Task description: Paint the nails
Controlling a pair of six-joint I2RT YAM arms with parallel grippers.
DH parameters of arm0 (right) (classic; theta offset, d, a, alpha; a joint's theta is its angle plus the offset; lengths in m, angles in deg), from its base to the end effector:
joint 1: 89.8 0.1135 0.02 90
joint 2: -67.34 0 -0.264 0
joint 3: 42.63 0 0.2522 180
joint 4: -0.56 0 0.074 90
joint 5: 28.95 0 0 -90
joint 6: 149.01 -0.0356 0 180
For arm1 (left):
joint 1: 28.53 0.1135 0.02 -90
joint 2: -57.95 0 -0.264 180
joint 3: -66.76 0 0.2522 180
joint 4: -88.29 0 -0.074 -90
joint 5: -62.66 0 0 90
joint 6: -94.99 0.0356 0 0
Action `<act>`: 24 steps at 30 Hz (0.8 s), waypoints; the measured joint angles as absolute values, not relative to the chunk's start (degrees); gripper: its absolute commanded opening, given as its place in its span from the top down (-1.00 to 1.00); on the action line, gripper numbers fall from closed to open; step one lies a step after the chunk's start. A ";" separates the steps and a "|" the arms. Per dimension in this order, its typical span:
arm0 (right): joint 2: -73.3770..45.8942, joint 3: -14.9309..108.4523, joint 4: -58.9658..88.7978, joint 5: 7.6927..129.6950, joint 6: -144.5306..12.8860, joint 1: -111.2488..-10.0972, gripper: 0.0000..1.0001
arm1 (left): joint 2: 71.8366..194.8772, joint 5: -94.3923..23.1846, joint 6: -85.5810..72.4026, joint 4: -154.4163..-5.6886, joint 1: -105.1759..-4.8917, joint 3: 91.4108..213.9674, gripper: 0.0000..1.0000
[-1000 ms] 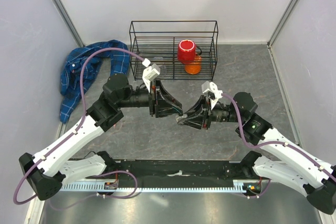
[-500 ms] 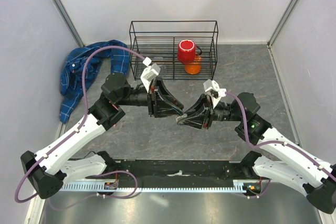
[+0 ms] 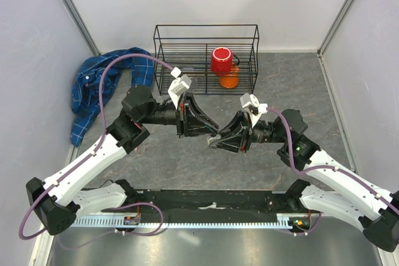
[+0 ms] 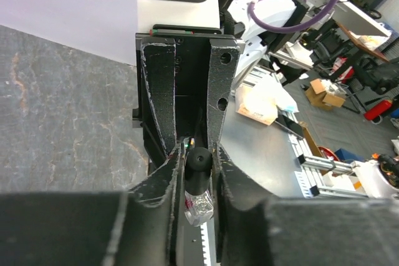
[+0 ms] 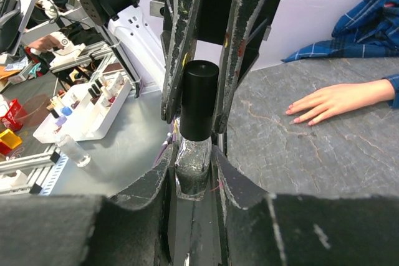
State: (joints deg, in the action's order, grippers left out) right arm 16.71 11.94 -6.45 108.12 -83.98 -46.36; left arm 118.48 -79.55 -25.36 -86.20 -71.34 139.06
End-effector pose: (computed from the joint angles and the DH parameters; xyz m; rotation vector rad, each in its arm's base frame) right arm 0.1277 0.1569 0.3536 -0.9868 1.3065 1.5080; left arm 0.1513 -0.1785 0.4052 1.0064 1.4429 -1.6337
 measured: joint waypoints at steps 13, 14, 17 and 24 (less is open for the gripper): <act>15.51 18.35 9.11 83.69 -75.85 -42.18 1.00 | 117.06 -52.23 -20.61 -69.85 -73.83 144.31 0.97; 14.61 19.46 10.62 78.42 -74.58 -39.82 1.00 | 116.63 -46.59 -20.66 -67.67 -75.34 144.81 0.96; 10.43 24.03 14.24 59.99 -70.80 -31.21 1.00 | 116.32 -27.29 -21.03 -60.30 -81.83 148.33 0.97; -0.25 31.64 14.29 31.16 -62.30 -19.30 1.00 | 121.81 2.02 -25.03 -46.38 -90.75 158.21 0.97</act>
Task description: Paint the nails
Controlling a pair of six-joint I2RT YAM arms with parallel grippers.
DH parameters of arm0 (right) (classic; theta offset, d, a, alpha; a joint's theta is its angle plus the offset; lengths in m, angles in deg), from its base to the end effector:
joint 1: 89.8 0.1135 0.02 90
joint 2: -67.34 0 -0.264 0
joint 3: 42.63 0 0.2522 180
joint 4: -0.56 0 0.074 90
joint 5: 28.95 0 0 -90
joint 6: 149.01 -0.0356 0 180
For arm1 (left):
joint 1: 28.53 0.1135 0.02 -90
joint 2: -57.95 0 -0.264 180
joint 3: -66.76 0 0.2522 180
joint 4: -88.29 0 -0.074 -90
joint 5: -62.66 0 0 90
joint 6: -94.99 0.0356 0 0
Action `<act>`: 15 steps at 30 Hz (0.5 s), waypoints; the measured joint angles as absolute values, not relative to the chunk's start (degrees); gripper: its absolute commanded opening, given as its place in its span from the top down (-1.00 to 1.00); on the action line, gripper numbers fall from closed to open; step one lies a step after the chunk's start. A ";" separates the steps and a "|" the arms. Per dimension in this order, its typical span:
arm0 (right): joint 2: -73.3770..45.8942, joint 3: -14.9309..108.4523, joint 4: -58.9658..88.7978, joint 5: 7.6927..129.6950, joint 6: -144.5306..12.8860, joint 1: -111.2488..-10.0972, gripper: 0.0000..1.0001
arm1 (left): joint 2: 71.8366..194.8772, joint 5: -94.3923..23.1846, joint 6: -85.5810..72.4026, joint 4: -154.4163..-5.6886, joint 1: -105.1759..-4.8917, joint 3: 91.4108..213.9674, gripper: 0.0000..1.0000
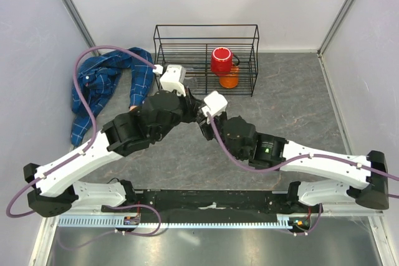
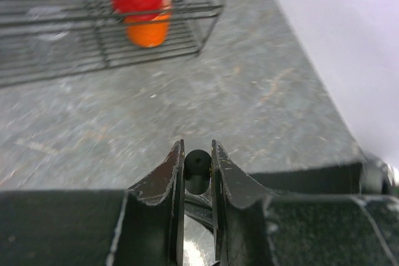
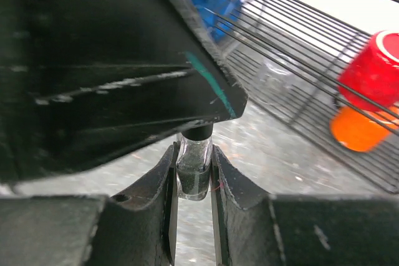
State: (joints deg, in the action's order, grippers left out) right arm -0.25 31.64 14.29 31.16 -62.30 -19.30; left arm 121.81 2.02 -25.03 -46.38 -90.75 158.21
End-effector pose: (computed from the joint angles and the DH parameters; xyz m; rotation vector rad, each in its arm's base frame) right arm 0.1082 0.2523 0.3740 -0.5923 1.5987 0.5264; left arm 0.1214 -0.1929 0.4353 0.1736 1.8806 -0.6392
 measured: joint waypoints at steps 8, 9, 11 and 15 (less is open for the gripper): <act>-0.49 29.98 12.71 32.69 -58.06 -18.23 1.00 | 120.49 5.17 -32.96 -38.84 -91.84 159.17 -0.09; 0.75 29.01 11.77 34.73 -58.14 -18.45 1.00 | 119.25 4.34 -33.25 -38.57 -92.00 158.98 -0.36; 3.13 27.57 11.23 37.94 -58.23 -19.39 1.00 | 116.04 2.39 -33.62 -37.76 -91.97 158.78 -0.51; 7.59 25.32 10.40 46.27 -59.48 -22.99 1.00 | 108.49 -2.09 -33.29 -38.27 -91.86 158.45 -0.72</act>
State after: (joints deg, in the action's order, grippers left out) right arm 7.59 25.32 10.40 46.27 -59.48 -22.99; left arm 108.49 -2.09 -33.29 -38.27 -91.86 158.45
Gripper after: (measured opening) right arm 0.287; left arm 0.818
